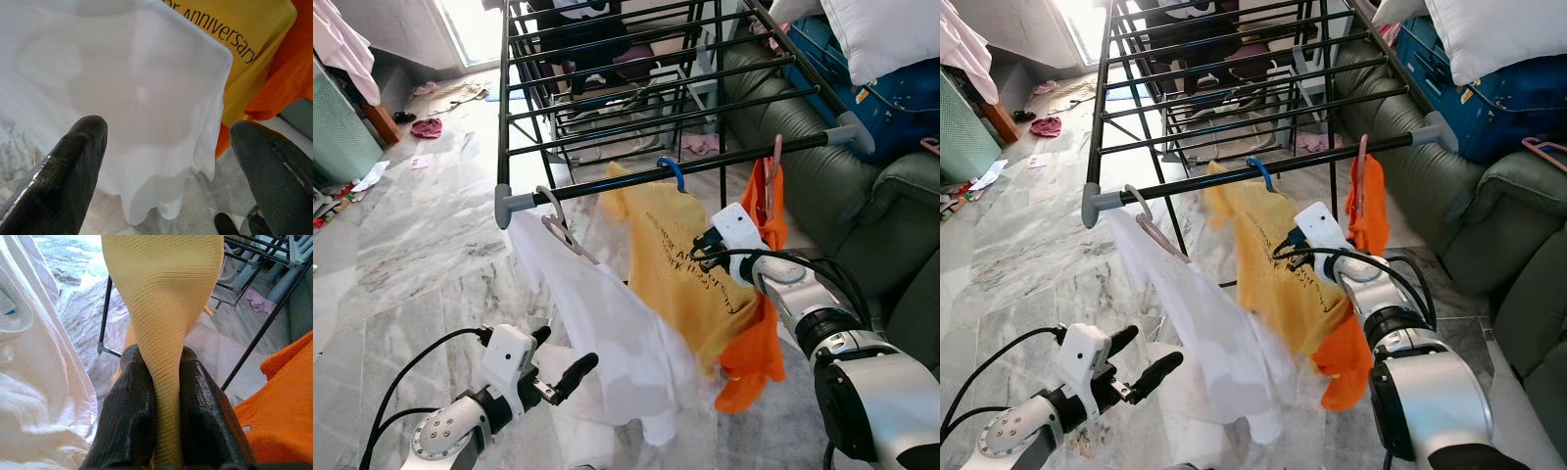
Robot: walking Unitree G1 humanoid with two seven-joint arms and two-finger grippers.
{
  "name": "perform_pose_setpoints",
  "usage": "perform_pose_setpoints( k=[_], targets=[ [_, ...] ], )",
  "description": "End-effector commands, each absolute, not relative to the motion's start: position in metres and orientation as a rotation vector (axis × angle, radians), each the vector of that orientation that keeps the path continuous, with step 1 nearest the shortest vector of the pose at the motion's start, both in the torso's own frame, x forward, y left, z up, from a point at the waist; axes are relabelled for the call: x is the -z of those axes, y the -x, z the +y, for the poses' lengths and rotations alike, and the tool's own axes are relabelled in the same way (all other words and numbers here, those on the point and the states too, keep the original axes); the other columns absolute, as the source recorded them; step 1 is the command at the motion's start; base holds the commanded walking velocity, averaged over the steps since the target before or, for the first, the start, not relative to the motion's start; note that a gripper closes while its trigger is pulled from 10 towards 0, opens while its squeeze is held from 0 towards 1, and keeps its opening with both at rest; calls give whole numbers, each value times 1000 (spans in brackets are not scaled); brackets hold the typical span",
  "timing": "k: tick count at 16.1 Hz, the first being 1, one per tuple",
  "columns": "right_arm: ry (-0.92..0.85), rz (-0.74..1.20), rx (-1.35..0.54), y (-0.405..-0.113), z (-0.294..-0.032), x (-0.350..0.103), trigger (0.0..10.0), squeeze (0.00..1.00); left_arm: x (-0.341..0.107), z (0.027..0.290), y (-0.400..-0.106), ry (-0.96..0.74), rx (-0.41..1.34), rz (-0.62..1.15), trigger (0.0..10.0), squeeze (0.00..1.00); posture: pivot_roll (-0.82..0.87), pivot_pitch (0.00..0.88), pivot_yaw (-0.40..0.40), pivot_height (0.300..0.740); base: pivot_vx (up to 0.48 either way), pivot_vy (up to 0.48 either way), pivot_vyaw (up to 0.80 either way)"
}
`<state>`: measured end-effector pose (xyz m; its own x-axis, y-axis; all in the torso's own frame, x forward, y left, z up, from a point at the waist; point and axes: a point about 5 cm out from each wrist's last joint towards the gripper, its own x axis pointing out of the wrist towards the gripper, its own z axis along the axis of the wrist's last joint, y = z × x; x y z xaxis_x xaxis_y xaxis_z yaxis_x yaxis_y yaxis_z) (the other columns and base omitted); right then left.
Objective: Hang hanger
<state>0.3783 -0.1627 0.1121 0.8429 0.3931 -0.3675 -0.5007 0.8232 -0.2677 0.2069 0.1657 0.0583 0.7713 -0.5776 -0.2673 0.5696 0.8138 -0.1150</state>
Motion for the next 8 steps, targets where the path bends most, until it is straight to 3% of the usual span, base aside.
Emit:
perform_pose_setpoints(
  k=[1,8],
  targets=[
    [332,260,-494,-386,-155,-127,0,0,-57,168,-208,16,615,301,10000,0,11,81,132,740,0,0,0],
    [274,149,-418,-396,-148,-151,0,0,-53,164,-227,-18,553,257,10000,0,-43,19,113,740,0,0,0]
  ],
)
